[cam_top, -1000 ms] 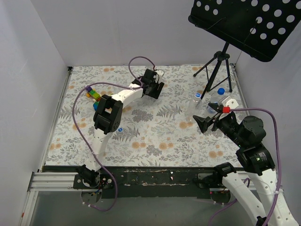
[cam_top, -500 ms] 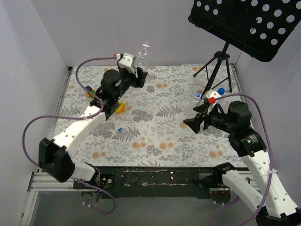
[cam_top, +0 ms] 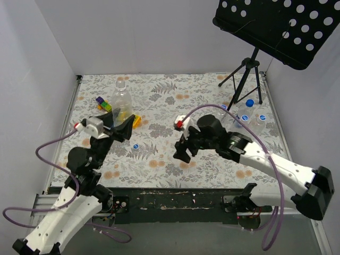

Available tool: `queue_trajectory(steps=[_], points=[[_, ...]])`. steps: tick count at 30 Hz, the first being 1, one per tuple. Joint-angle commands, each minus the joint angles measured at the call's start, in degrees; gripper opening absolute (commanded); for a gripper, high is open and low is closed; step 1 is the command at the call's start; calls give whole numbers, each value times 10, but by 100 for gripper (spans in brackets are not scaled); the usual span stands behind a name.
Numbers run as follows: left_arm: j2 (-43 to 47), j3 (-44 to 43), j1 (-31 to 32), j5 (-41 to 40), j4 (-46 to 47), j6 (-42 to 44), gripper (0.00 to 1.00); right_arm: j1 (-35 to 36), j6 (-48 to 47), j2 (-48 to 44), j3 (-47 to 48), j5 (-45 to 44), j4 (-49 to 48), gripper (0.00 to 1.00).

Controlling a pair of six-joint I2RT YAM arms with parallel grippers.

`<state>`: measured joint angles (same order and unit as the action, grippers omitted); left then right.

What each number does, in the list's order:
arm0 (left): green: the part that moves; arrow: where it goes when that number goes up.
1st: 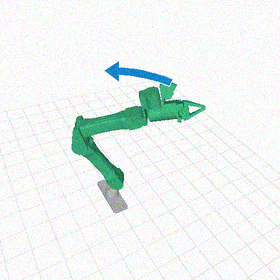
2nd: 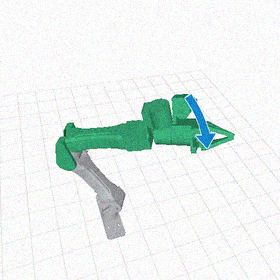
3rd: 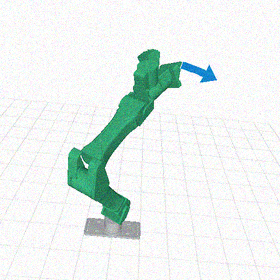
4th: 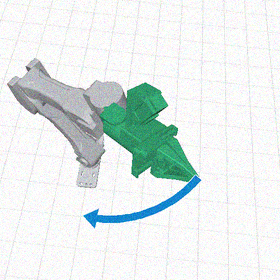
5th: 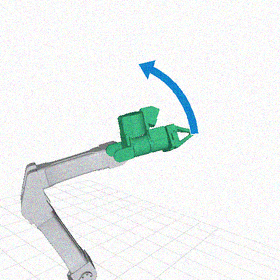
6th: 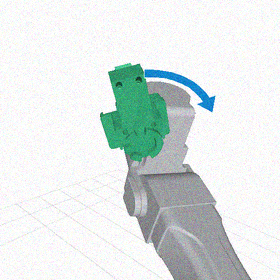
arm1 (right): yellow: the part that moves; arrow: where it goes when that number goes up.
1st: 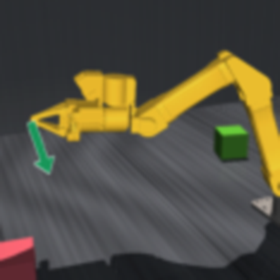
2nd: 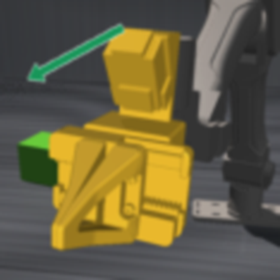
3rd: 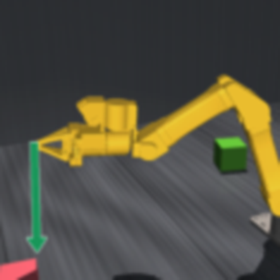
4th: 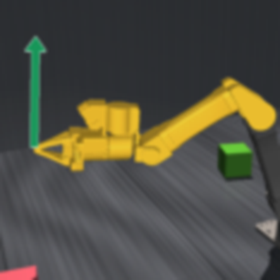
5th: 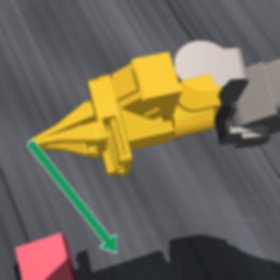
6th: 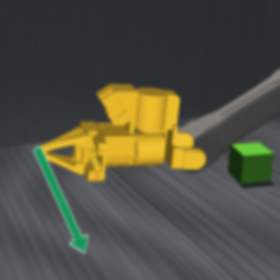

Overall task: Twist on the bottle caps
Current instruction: Move the plastic bottle to the center of the board.

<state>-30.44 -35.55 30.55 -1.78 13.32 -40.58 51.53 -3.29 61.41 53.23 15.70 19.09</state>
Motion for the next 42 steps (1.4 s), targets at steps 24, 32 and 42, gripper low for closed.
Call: queue_trajectory(steps=[24, 32, 42], points=[[303, 185, -15, -85, 34, 17, 41, 110, -74, 540, 235, -110, -307, 79], [296, 182, -29, -66, 36, 9, 42, 110, -88, 615, 312, -134, -281, 75], [284, 178, -37, -31, 29, -1, 45, 108, -86, 598, 275, -179, -269, 30]])
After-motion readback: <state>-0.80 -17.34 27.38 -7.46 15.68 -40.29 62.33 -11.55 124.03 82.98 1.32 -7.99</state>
